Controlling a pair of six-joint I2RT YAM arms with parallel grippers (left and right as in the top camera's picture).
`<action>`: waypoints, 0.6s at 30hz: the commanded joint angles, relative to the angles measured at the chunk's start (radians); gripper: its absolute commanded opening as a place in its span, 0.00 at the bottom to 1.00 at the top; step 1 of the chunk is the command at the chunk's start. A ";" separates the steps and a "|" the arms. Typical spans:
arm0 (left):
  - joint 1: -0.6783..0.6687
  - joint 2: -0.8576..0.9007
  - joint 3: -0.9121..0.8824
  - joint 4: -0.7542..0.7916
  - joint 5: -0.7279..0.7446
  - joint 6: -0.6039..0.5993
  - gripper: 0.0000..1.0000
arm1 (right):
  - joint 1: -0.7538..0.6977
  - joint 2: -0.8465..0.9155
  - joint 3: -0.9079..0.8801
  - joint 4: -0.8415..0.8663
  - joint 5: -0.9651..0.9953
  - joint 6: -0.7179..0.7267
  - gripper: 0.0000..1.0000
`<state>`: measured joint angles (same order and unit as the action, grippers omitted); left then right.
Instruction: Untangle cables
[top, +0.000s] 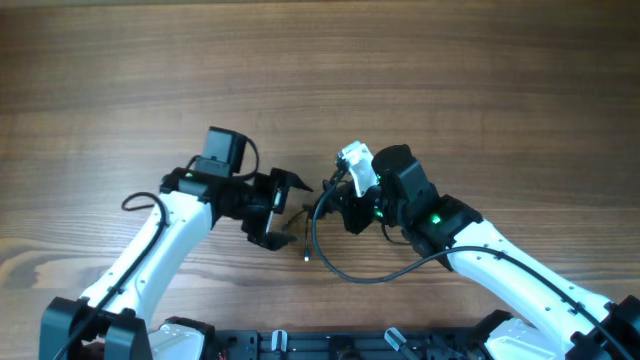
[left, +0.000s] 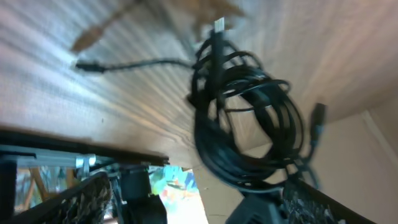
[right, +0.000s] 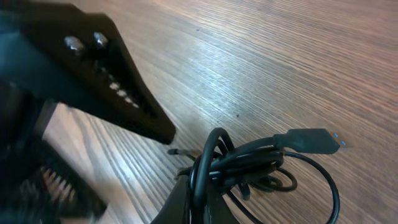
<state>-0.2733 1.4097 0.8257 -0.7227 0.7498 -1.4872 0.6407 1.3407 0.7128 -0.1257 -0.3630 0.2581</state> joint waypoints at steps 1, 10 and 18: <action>-0.053 0.042 0.003 -0.003 -0.026 -0.263 1.00 | 0.004 -0.009 0.006 0.013 0.031 0.117 0.05; -0.129 0.111 0.003 0.156 -0.155 -0.529 0.65 | 0.004 -0.009 0.006 0.013 0.030 0.138 0.04; -0.129 0.117 0.003 0.205 -0.241 -0.534 0.04 | 0.004 -0.009 0.006 0.013 0.026 0.138 0.05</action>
<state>-0.3985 1.5150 0.8257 -0.5220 0.5804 -2.0068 0.6411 1.3407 0.7128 -0.1223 -0.3454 0.3855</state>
